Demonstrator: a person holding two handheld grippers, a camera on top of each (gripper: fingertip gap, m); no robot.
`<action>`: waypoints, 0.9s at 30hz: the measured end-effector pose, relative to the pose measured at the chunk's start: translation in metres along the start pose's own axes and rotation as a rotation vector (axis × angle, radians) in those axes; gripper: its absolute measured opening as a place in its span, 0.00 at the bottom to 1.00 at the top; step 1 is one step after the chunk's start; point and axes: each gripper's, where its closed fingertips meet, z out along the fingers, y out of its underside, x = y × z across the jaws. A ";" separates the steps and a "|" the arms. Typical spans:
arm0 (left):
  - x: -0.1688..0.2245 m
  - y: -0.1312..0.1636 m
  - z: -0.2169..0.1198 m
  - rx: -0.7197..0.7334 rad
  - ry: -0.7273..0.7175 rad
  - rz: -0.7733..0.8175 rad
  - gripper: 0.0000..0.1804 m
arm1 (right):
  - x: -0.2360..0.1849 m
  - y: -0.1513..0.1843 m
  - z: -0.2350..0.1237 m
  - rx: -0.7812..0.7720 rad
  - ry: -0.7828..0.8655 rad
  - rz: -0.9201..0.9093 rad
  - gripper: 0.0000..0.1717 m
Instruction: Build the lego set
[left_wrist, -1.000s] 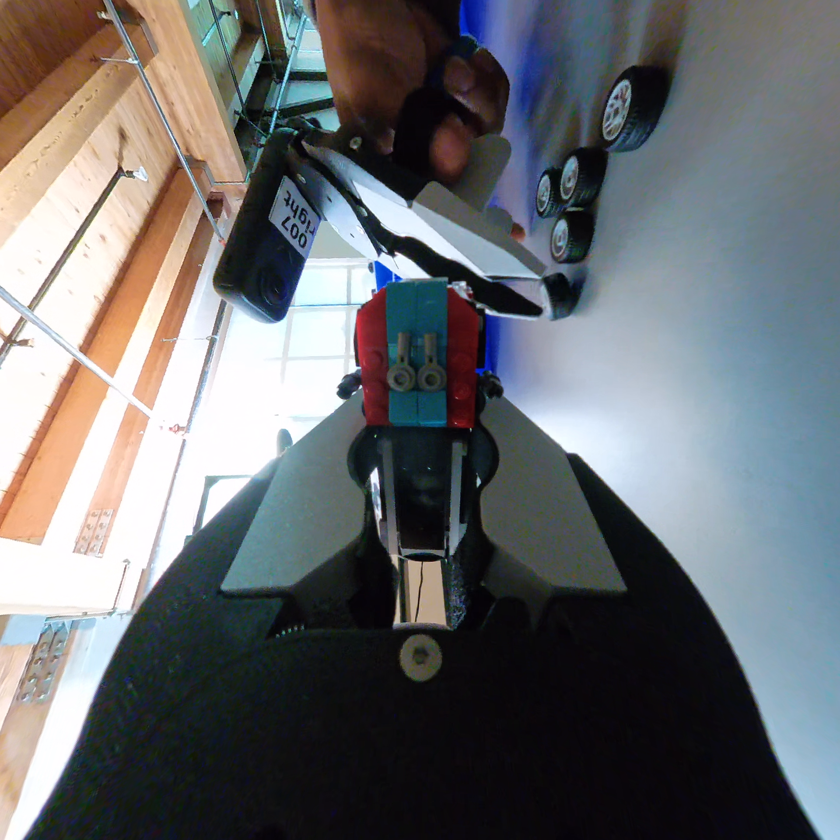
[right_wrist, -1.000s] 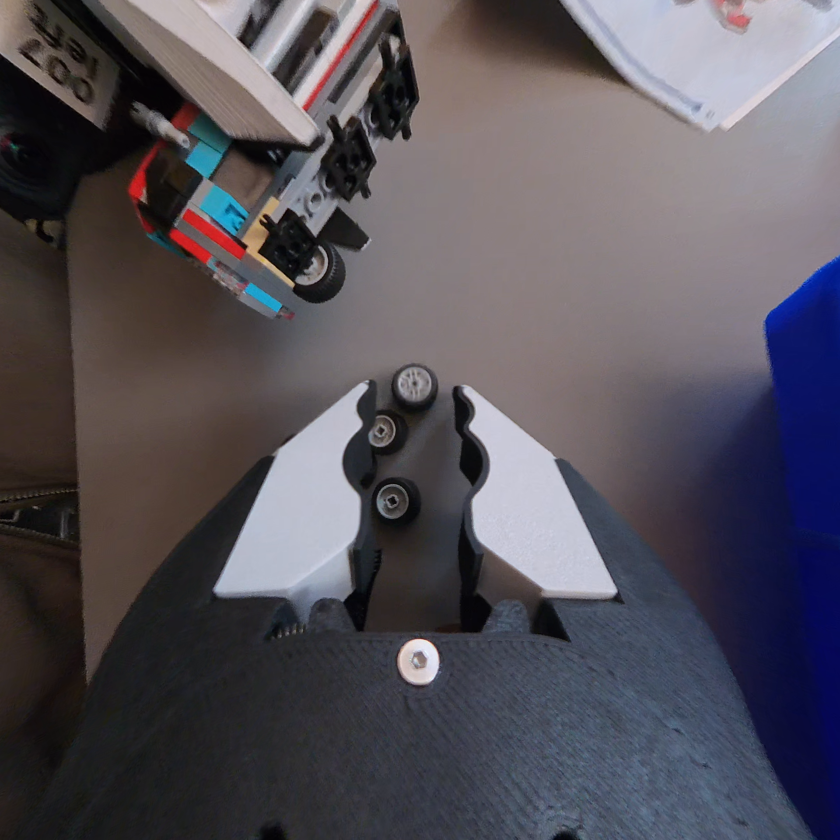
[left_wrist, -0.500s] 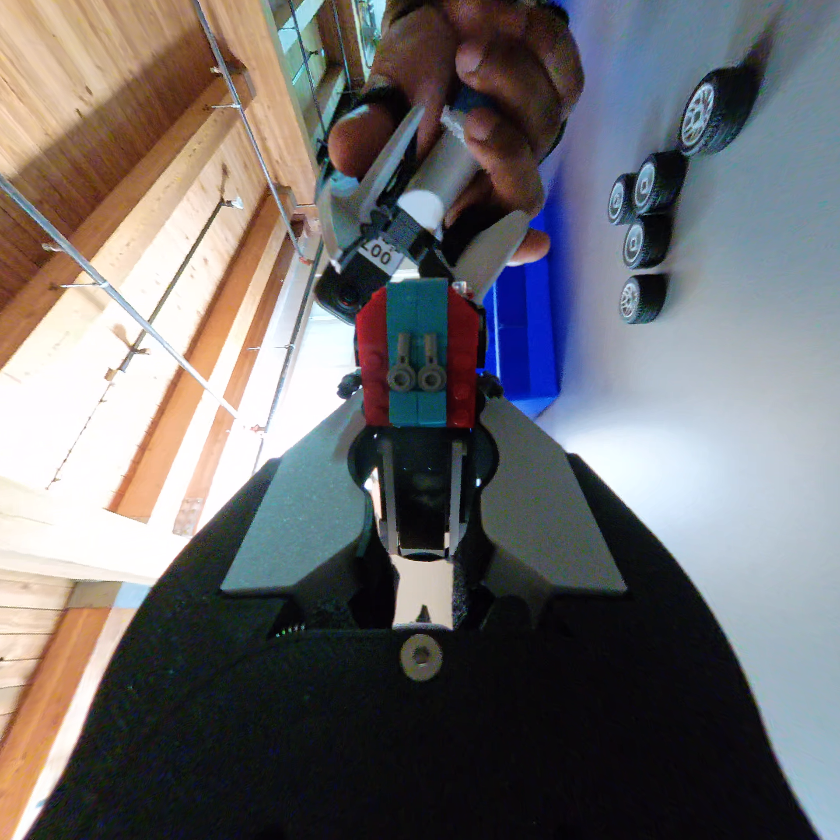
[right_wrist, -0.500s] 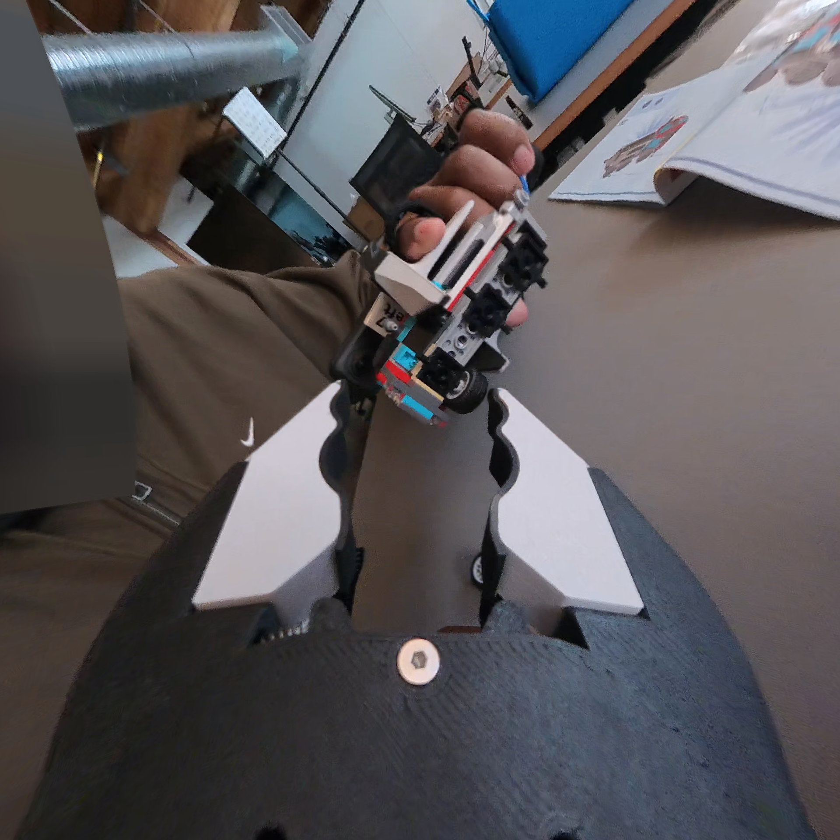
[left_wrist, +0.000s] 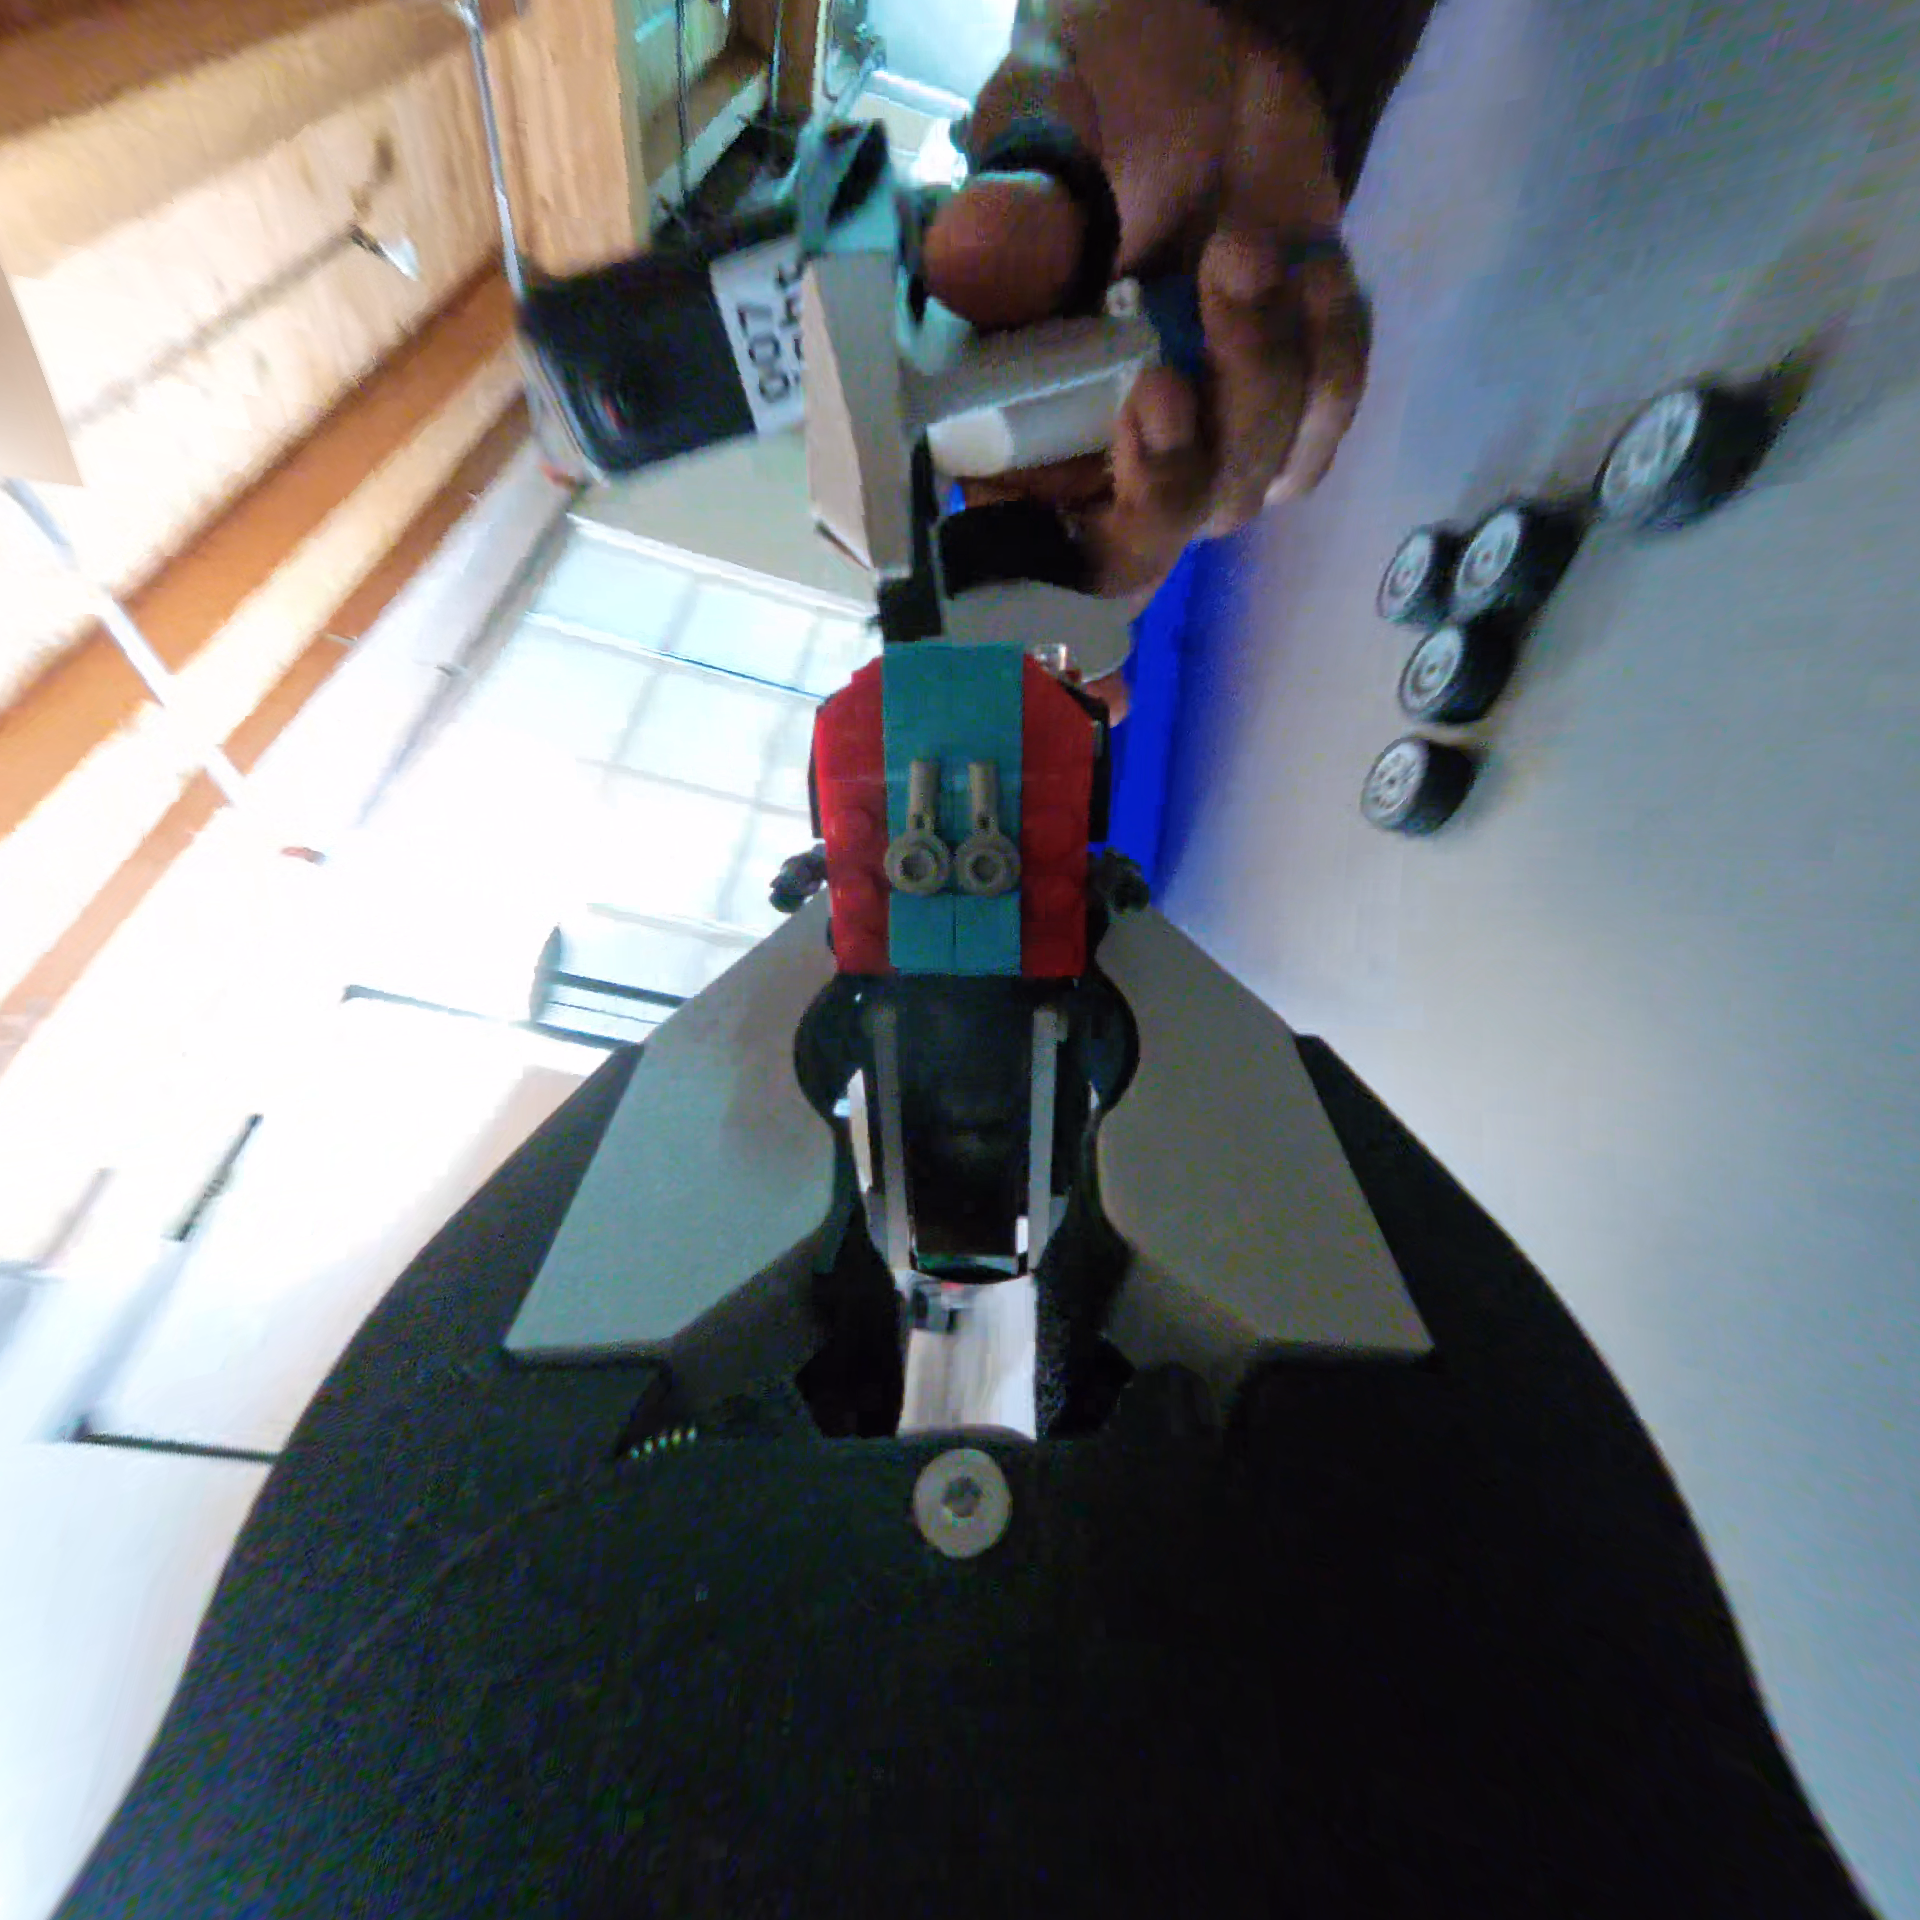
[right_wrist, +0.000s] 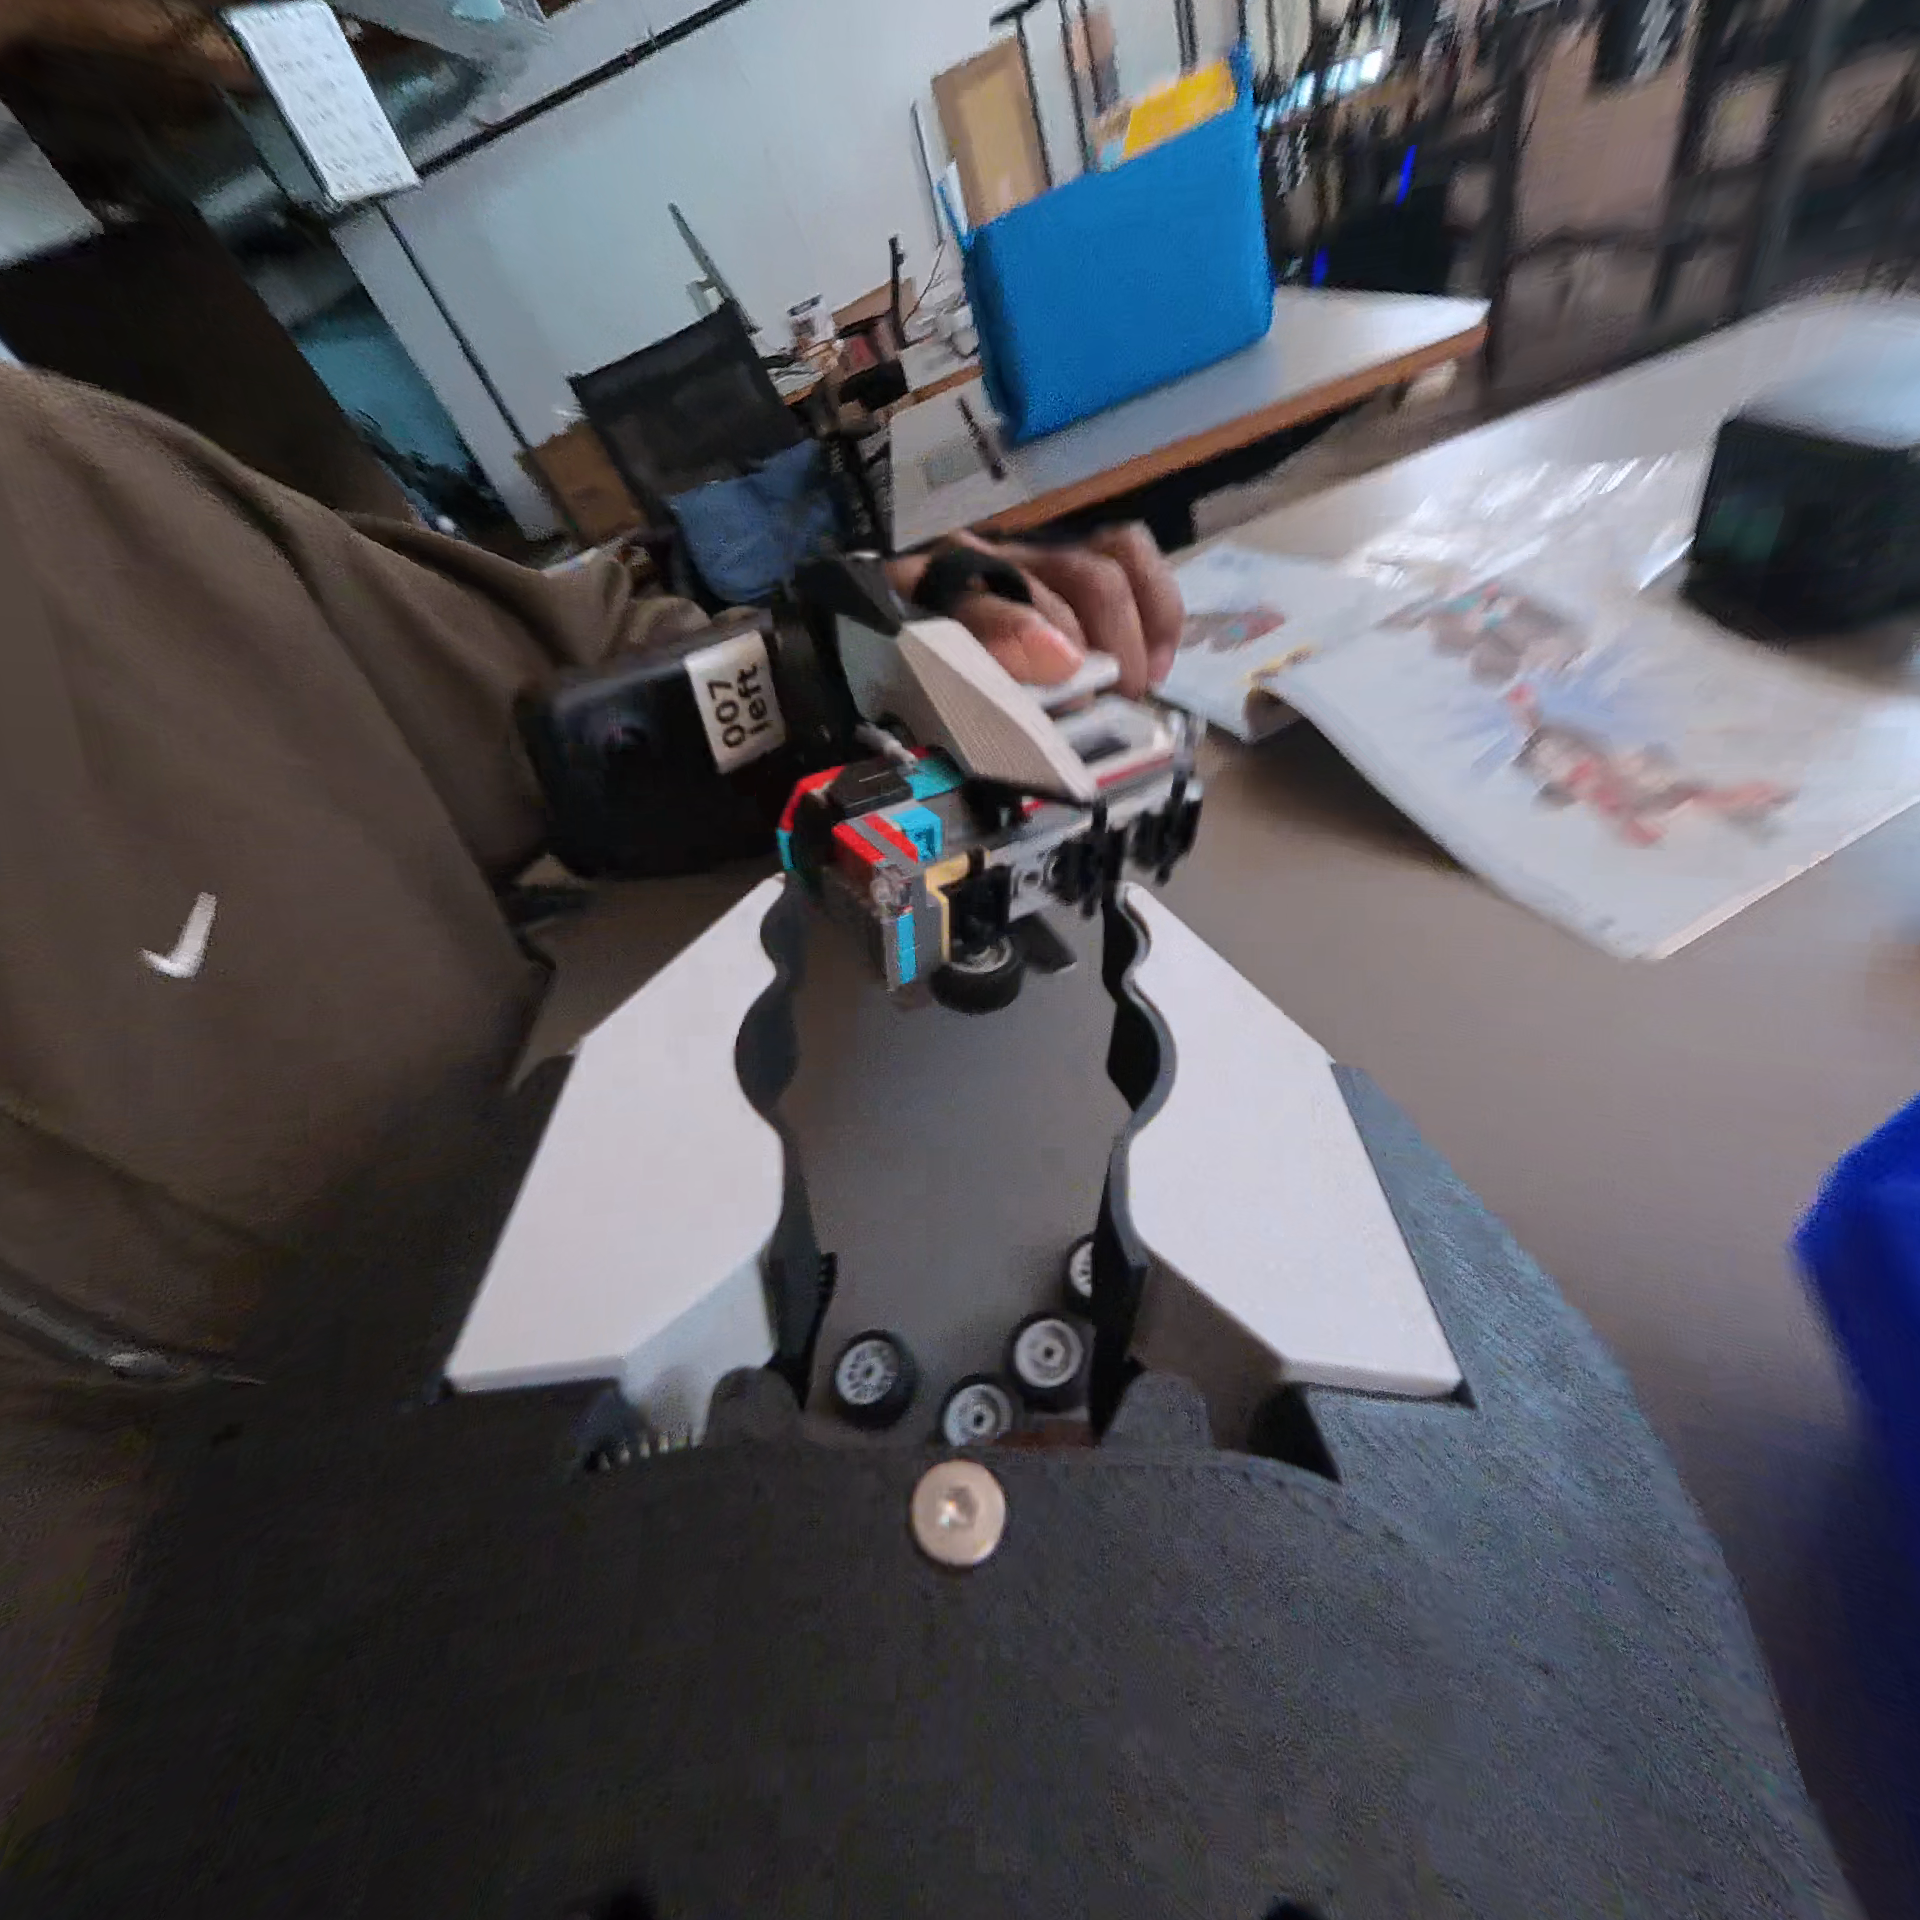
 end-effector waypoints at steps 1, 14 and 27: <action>0.000 -0.002 0.001 0.020 0.022 -0.103 0.20 | 0.001 -0.004 -0.003 0.017 0.027 -0.068 0.34; -0.081 -0.055 -0.025 0.791 0.164 -1.279 0.21 | -0.018 -0.043 -0.027 0.310 -0.205 0.065 0.35; -0.086 -0.096 -0.016 1.154 0.473 -1.456 0.21 | -0.046 -0.042 -0.017 0.322 -0.440 0.262 0.37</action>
